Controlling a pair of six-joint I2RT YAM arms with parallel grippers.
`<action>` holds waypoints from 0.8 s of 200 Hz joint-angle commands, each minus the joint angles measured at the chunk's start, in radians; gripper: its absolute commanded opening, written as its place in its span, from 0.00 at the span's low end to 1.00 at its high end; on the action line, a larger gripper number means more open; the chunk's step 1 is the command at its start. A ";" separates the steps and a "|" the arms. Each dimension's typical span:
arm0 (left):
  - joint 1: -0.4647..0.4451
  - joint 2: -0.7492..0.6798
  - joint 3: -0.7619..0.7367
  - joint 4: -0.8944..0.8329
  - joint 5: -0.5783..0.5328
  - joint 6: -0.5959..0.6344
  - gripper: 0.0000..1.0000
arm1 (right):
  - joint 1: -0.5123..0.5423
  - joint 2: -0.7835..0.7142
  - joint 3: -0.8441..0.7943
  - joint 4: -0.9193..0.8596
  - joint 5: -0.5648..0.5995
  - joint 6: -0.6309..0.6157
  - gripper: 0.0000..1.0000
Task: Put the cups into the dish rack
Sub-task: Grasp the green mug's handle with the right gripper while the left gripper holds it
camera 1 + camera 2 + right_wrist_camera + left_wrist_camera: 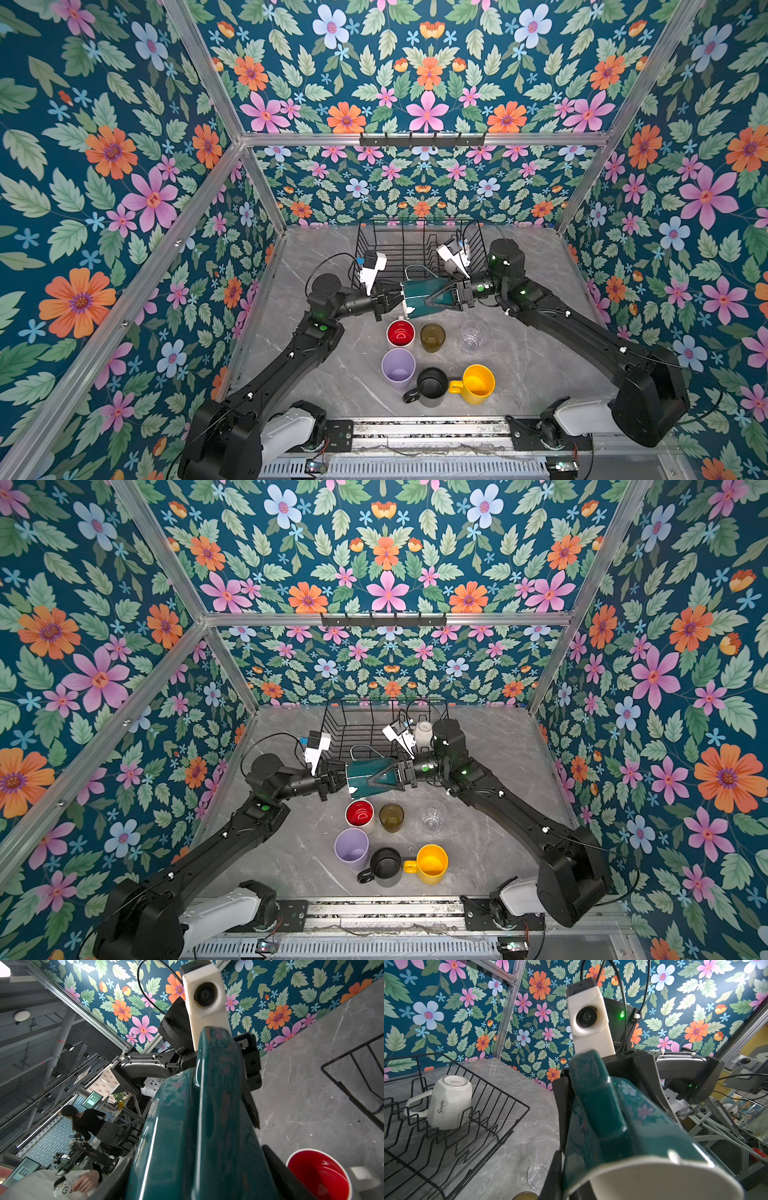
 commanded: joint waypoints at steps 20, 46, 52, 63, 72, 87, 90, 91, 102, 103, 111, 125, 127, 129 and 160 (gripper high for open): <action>-0.001 0.012 0.017 0.087 0.008 -0.036 0.00 | 0.003 0.012 0.008 0.003 0.047 -0.007 0.52; -0.002 0.017 0.020 0.087 0.011 -0.038 0.00 | 0.002 0.016 0.011 0.001 0.046 -0.007 0.38; -0.002 0.017 0.021 0.086 0.009 -0.038 0.00 | 0.004 0.017 0.014 0.000 0.044 -0.007 0.32; -0.003 0.016 0.022 0.085 0.008 -0.039 0.00 | 0.003 0.017 0.014 0.000 0.041 -0.007 0.16; -0.001 0.017 0.022 0.084 0.007 -0.041 0.00 | 0.003 0.018 0.015 0.000 0.041 -0.007 0.00; -0.001 0.016 0.022 0.078 0.004 -0.042 0.00 | 0.003 0.013 0.017 -0.005 0.050 -0.007 0.00; -0.001 0.017 0.022 0.075 0.003 -0.042 0.00 | 0.003 0.011 0.016 -0.006 0.053 -0.007 0.00; -0.003 0.017 0.022 0.074 0.002 -0.041 0.00 | 0.003 0.011 0.016 -0.006 0.053 -0.007 0.00; -0.002 0.016 0.024 0.066 -0.003 -0.040 0.00 | 0.003 0.005 0.019 -0.014 0.067 -0.006 0.00; -0.001 0.016 0.024 0.066 -0.003 -0.041 0.01 | 0.003 0.004 0.019 -0.016 0.068 -0.006 0.00; -0.001 0.017 0.025 0.064 -0.006 -0.040 0.04 | 0.003 -0.001 0.023 -0.025 0.078 -0.006 0.00; -0.001 0.016 0.026 0.058 -0.013 -0.040 0.10 | 0.001 -0.008 0.025 -0.031 0.096 -0.003 0.00; -0.001 0.016 0.026 0.057 -0.014 -0.041 0.11 | 0.002 -0.008 0.025 -0.031 0.099 -0.003 0.00; -0.001 0.016 0.026 0.055 -0.015 -0.040 0.12 | 0.002 -0.010 0.027 -0.031 0.100 -0.003 0.00; -0.001 0.011 0.032 0.024 -0.028 -0.031 0.36 | -0.006 -0.030 0.030 -0.039 0.121 -0.002 0.00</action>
